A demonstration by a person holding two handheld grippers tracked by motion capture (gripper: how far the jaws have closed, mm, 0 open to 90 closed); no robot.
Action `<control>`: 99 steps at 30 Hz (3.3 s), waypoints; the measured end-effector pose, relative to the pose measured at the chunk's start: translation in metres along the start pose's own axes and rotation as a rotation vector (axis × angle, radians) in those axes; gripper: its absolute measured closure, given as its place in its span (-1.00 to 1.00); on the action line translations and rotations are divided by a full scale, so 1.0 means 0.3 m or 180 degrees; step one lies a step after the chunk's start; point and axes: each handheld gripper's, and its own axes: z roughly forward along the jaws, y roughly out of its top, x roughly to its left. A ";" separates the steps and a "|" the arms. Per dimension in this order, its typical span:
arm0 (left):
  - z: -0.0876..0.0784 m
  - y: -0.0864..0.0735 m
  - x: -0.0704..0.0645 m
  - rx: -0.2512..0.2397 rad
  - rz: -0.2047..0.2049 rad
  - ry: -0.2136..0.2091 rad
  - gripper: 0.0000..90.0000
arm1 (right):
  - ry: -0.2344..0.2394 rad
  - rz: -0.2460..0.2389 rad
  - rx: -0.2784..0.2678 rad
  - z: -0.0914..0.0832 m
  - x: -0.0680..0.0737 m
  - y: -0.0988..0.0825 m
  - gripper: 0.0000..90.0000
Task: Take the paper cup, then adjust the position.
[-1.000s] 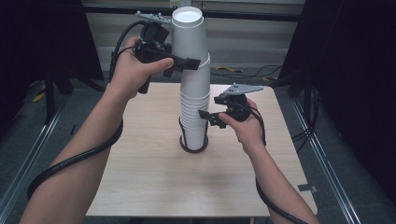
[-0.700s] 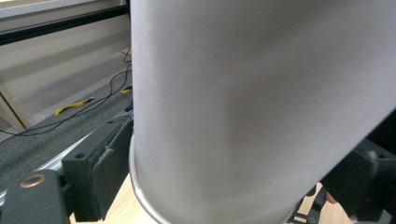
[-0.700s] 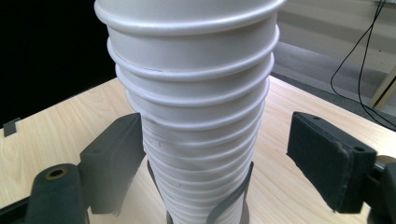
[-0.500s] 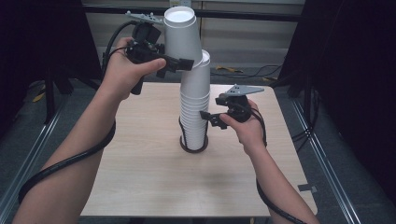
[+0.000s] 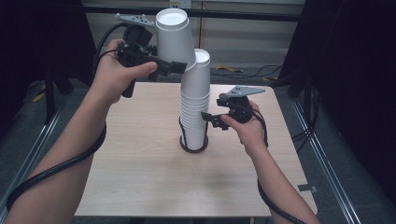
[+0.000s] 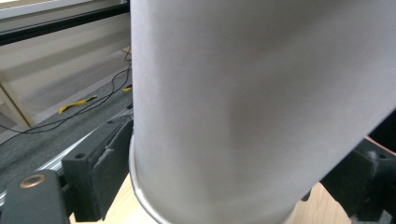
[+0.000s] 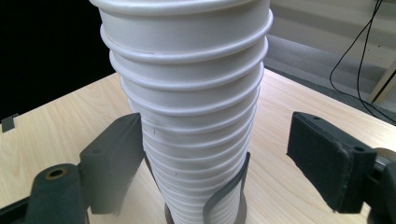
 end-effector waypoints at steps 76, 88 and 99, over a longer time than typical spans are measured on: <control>-0.010 -0.448 -0.004 0.0549 -0.0094 -0.0107 -0.74 | 0.0114 0.0019 0.0205 -0.032 -0.038 -0.151 -0.60; 0.036 -0.514 -0.009 0.0761 -0.0063 -0.0092 -0.74 | 0.0197 -0.0018 0.0282 -0.037 -0.036 -0.178 -0.61; 0.074 -0.555 -0.027 0.0935 0.0005 -0.0143 -0.73 | 0.0255 -0.0100 0.0333 -0.044 -0.030 -0.200 -0.64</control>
